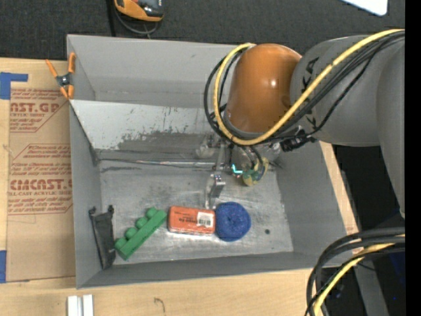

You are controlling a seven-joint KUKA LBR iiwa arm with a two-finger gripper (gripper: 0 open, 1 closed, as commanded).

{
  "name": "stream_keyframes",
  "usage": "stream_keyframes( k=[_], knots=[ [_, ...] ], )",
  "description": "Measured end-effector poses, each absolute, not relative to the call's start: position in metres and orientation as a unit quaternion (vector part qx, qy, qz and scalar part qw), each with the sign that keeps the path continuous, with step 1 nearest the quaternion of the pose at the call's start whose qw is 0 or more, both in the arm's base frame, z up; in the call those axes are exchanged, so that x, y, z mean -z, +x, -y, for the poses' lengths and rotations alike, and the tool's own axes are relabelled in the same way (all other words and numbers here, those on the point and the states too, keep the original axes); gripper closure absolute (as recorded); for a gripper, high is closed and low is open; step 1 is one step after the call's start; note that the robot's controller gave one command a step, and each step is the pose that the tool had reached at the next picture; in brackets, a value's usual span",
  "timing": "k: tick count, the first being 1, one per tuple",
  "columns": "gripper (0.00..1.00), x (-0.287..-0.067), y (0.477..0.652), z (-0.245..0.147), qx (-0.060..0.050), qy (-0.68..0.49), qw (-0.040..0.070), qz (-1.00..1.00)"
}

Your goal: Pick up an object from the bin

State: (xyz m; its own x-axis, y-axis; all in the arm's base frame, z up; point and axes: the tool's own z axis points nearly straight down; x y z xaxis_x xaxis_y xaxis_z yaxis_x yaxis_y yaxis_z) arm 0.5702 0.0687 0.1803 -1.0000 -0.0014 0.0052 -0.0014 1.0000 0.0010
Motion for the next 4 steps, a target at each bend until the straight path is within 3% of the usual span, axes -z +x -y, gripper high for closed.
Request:
stream_keyframes(
  k=[1, 2, 3, 4],
  knots=[
    [0.00, -0.184, 0.572, -0.068, 0.001, 0.000, -0.001, 1.000],
    [0.00, -0.131, 0.552, -0.080, 0.001, 0.009, -0.004, 1.000],
    [0.00, -0.082, 0.530, -0.058, 0.001, -0.038, 0.000, 0.999],
    [1.00, -0.074, 0.533, -0.068, -0.002, 0.072, -0.006, 0.997]
  ],
)
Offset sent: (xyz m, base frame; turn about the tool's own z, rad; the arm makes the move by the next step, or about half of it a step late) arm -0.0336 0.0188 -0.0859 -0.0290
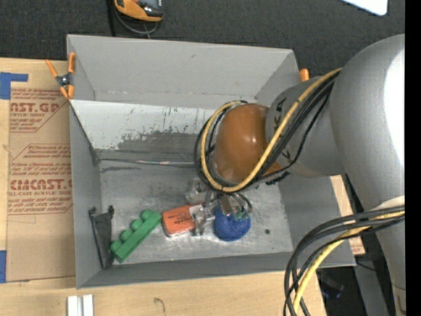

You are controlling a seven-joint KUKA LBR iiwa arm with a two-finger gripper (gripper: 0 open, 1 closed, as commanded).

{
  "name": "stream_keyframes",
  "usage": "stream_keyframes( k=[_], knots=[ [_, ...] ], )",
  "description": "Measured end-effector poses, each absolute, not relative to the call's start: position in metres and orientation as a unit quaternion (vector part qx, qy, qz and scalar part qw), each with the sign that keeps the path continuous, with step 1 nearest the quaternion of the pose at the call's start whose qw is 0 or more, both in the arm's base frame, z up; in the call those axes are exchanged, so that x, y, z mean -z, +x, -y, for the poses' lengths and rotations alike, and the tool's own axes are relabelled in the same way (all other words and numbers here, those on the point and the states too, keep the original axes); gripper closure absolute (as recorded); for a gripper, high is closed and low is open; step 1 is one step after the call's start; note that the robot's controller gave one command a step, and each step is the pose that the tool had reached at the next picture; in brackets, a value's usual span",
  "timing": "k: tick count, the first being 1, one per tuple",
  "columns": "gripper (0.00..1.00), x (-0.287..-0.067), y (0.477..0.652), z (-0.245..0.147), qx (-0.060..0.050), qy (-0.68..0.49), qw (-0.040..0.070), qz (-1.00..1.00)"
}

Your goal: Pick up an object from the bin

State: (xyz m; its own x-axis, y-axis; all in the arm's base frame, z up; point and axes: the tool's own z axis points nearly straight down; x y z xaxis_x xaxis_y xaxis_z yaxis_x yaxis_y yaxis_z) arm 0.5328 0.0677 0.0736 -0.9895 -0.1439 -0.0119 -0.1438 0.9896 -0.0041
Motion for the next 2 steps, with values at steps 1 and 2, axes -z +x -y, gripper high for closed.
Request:
stream_keyframes(
  k=[1, 2],
  knots=[
    [1.00, -0.074, 0.533, -0.068, 0.002, -0.072, 0.006, -0.997],
    [1.00, -0.214, 0.504, -0.098, 0.000, -0.084, 0.002, -0.996]
  ],
)
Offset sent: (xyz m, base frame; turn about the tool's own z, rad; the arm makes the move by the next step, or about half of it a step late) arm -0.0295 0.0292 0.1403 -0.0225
